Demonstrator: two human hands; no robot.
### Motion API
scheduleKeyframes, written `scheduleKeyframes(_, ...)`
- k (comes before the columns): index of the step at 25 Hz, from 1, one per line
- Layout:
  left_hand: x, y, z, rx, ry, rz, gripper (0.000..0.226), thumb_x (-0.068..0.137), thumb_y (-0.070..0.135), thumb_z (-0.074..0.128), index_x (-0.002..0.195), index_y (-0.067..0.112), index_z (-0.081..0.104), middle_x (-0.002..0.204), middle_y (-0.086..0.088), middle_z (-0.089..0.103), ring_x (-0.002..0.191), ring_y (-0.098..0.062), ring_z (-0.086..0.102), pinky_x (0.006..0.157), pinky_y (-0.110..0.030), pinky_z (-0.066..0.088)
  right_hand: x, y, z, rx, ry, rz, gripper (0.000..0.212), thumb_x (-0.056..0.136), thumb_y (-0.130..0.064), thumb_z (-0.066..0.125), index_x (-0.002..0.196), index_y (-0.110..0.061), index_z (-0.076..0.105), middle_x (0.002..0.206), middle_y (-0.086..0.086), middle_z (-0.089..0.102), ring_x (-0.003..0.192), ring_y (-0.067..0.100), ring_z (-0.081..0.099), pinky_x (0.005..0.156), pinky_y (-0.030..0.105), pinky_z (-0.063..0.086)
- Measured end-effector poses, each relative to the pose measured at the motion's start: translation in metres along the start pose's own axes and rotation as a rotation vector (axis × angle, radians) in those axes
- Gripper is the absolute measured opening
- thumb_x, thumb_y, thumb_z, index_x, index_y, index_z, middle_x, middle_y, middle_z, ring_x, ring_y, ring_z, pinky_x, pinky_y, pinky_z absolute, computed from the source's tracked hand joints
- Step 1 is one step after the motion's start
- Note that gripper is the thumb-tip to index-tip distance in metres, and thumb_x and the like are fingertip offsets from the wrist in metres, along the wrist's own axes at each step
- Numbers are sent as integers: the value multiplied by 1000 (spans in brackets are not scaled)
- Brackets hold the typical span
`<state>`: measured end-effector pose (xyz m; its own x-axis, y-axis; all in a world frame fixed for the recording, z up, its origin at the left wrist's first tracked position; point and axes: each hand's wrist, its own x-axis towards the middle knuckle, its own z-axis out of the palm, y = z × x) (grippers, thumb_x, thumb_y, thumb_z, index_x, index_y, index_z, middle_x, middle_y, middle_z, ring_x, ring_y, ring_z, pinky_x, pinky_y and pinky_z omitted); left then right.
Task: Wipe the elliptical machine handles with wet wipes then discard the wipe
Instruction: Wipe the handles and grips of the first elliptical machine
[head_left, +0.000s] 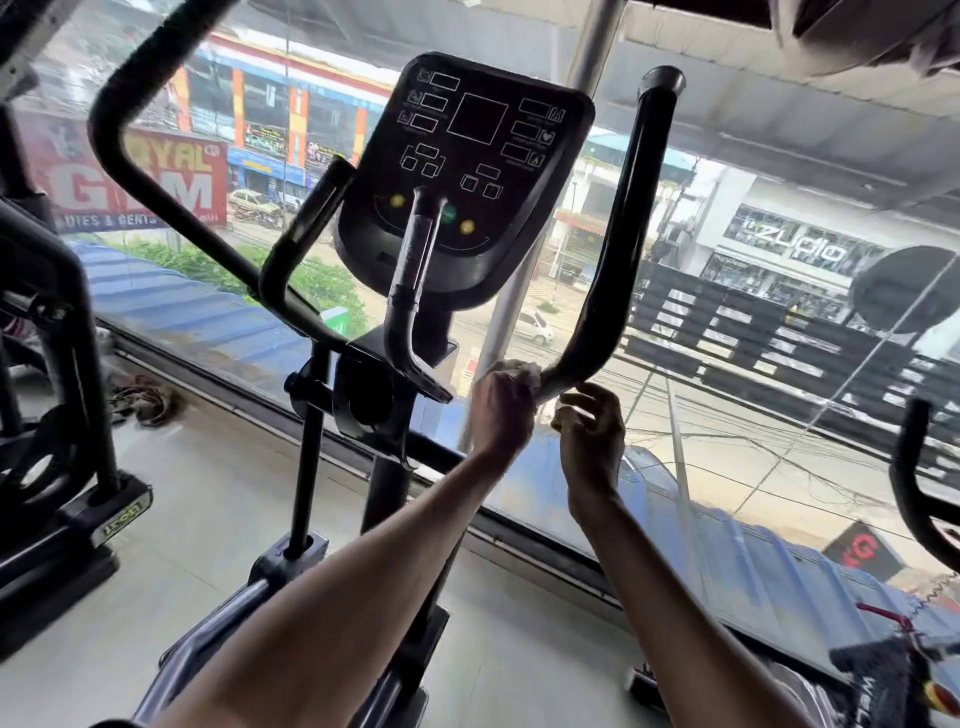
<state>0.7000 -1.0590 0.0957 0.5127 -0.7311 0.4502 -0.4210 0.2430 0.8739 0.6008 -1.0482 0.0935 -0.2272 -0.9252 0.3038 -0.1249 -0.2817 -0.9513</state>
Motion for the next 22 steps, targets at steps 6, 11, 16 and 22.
scheduleKeyframes(6, 8, -51, 21, 131, -74, 142, 24, 95, -2, 58, 105, 2, 79, 98, -15, 80, 79, -27, 74, 77, -37, 60, 16, 20, 11, -48, 34, -54, 27, 73, -18, 54, 94, -32, 63, 95, -11, 73, 91, 22, 73, 81, 41, 57)
scheduleKeyframes(11, -1, -62, 36, 143, -23, 99, 28, 93, -3, 55, 109, 3, 77, 108, -15, 78, 91, -32, 73, 82, -37, 58, 24, 37, 15, -106, 70, -52, 28, 79, -10, 58, 94, -33, 63, 94, -11, 73, 94, 18, 72, 86, 49, 58)
scheduleKeyframes(16, -3, -74, 42, 131, -39, 87, 31, 95, -1, 54, 116, 6, 76, 121, -13, 75, 106, -31, 72, 89, -33, 53, 27, 49, 19, -104, 63, -76, 27, 77, -13, 56, 92, -34, 62, 91, -17, 71, 95, 20, 72, 83, 44, 57)
scheduleKeyframes(22, 0, -75, 44, 180, -29, 93, 29, 91, -6, 58, 110, 5, 78, 111, -14, 78, 92, -32, 73, 80, -33, 53, 27, 58, 18, -111, 52, -84, 33, 84, -2, 57, 92, -33, 64, 93, -9, 73, 93, 21, 72, 70, 29, 52)
